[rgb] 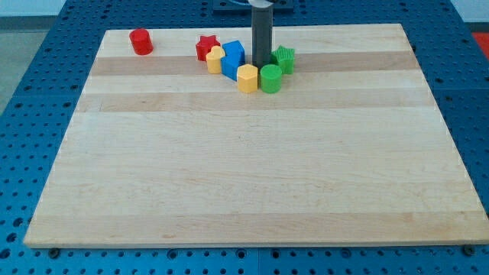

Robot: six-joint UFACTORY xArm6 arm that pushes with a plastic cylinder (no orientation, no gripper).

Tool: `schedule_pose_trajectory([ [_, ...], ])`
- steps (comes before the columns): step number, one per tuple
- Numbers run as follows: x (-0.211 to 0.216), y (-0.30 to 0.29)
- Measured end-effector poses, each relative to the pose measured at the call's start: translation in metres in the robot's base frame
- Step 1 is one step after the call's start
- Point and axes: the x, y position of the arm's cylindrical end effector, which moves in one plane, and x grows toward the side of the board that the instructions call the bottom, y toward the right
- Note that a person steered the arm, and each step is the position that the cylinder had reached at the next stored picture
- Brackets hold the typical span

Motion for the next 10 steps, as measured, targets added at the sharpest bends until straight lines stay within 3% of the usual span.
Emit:
schedule_pose_trajectory([
  [1, 0.029, 0.015],
  [3, 0.017, 0.067],
  [6, -0.044, 0.057],
  [10, -0.023, 0.037],
])
